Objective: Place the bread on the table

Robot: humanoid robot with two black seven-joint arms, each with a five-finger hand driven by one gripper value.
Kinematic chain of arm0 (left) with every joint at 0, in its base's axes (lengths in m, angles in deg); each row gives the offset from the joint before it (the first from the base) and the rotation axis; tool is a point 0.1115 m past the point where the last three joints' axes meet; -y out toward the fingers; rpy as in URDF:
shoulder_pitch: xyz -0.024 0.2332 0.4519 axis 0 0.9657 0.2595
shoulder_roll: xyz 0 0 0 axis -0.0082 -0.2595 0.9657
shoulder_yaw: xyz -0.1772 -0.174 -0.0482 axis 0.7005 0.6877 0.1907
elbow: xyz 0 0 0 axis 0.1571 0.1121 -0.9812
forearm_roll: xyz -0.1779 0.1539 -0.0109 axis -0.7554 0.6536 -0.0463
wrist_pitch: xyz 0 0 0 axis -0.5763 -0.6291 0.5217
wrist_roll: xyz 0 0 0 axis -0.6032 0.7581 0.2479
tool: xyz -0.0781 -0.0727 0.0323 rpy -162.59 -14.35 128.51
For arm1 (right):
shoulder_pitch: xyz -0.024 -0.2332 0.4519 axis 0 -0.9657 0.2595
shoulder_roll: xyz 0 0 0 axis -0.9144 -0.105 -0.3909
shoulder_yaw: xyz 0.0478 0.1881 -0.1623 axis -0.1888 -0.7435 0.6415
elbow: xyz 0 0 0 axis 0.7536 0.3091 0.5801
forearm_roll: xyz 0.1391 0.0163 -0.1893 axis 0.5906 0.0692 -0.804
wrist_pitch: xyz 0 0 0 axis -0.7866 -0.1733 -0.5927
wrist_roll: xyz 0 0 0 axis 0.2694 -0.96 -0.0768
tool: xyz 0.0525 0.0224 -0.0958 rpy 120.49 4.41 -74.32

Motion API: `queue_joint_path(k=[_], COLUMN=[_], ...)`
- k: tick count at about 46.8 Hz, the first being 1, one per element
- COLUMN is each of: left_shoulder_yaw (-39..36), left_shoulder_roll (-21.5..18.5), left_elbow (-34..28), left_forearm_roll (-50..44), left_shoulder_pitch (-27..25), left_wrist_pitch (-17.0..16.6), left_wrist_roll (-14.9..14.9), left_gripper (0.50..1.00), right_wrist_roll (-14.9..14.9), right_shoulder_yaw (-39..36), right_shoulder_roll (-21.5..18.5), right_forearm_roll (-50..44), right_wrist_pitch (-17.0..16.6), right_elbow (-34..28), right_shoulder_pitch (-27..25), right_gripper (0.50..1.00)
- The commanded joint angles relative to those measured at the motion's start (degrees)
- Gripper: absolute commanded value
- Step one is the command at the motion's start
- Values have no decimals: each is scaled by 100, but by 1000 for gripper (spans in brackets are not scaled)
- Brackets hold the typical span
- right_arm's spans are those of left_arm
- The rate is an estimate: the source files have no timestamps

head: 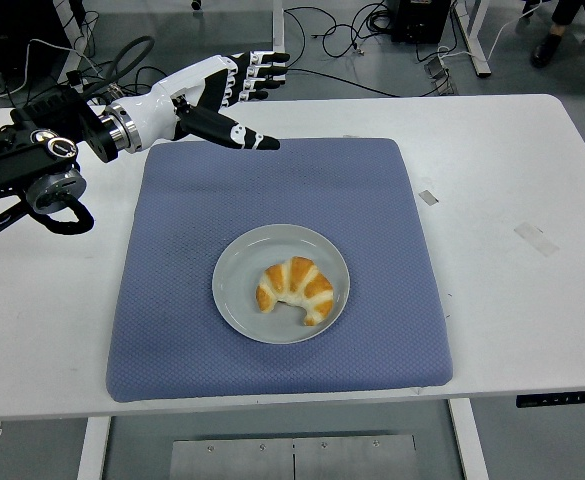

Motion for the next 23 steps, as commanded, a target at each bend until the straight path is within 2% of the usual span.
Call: queue_joint_path(k=[1, 6, 23], left_shoulder_yaw=[-115, -159, -423], left_shoulder_roll=[6, -12, -108], left_elbow=[-36, -203, -704], left_forearm_roll=[213, 485, 1136], left_shoulder_pitch=[-73, -91, -380], left_wrist_pitch=[0, 35, 545], left_wrist_roll=[0, 0, 27], left_gripper=[971, 971, 971], right_wrist_roll=[0, 0, 0], right_shoulder_yaw=[0, 0, 0], right_shoulder_roll=[0, 0, 0], right_forearm_roll=[0, 0, 0], right_wrist_pitch=[-1, -1, -1], right_elbow=[0, 0, 0], right_shoulder_pitch=[0, 0, 0], right_gripper=[1000, 1000, 1000])
